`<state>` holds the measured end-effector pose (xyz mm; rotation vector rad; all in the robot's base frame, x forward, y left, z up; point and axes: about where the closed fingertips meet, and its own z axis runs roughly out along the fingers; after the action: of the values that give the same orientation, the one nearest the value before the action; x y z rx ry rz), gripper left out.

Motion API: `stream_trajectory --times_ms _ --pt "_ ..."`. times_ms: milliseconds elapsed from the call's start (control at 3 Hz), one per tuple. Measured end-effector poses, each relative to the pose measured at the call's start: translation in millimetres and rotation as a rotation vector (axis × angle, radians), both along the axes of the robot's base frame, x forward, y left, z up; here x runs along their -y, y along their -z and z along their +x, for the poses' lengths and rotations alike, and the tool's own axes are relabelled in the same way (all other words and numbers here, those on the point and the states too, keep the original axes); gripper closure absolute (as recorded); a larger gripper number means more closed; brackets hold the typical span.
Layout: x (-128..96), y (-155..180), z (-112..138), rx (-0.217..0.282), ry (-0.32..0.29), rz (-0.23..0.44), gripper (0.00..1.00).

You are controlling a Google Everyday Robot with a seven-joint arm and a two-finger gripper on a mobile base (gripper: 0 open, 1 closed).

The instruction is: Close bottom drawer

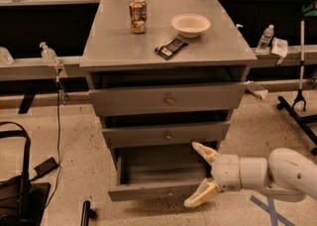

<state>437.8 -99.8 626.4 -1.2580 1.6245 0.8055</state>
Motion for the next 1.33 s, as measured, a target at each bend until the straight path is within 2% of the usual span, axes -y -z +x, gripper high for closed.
stream_trajectory --times_ms 333,667,1000,1333 --pt "1.9 25.4 -0.5 -0.048 0.015 0.025 0.0" --pt "17.5 95.0 -20.6 -0.085 0.0 0.028 0.0" --pt "36.5 183.1 -48.1 -0.103 0.0 0.062 0.0" --pt "23.1 230.0 -67.6 -0.16 0.003 0.131 0.0"
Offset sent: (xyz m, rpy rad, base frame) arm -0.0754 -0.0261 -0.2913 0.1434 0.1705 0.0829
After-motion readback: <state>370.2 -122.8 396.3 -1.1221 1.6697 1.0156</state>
